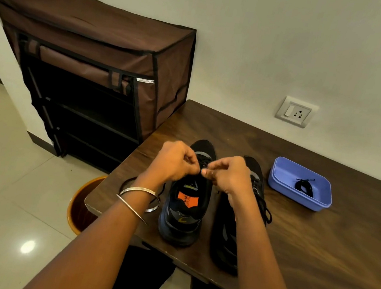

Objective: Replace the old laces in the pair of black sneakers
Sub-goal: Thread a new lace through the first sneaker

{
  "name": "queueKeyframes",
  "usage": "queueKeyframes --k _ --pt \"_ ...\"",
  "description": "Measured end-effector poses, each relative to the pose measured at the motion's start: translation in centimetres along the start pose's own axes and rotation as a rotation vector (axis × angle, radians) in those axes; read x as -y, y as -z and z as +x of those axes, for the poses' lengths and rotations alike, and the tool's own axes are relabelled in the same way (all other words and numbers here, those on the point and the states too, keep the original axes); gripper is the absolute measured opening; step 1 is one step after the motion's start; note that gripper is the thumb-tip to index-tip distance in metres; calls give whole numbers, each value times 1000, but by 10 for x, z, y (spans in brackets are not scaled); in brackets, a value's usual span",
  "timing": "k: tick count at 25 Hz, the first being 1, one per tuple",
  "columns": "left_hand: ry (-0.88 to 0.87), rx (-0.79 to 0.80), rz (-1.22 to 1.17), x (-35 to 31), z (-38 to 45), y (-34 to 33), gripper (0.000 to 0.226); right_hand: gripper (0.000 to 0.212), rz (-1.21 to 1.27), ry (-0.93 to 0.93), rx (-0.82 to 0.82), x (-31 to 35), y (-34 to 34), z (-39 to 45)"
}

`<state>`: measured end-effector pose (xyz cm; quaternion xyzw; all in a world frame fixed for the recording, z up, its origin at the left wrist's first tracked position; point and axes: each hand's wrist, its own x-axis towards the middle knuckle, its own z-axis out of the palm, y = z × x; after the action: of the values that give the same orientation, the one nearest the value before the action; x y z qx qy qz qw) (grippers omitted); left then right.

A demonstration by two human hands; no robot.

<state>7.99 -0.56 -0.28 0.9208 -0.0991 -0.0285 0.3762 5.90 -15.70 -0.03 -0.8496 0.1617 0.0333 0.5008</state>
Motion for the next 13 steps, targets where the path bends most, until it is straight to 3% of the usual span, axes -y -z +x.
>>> queueKeyframes --k 3,5,10,13 --pt "86 46 31 1 -1 -10 8 20 -265 0 52 -7 -4 -1" --pt "128 0 38 -2 -3 -16 14 12 -252 15 -4 -8 -6 0" --pt "201 -104 -1 -7 -7 -25 17 23 -210 35 -31 -14 -10 1" --pt "260 -193 -89 -10 -10 -31 25 18 -140 30 -40 -18 -11 2"
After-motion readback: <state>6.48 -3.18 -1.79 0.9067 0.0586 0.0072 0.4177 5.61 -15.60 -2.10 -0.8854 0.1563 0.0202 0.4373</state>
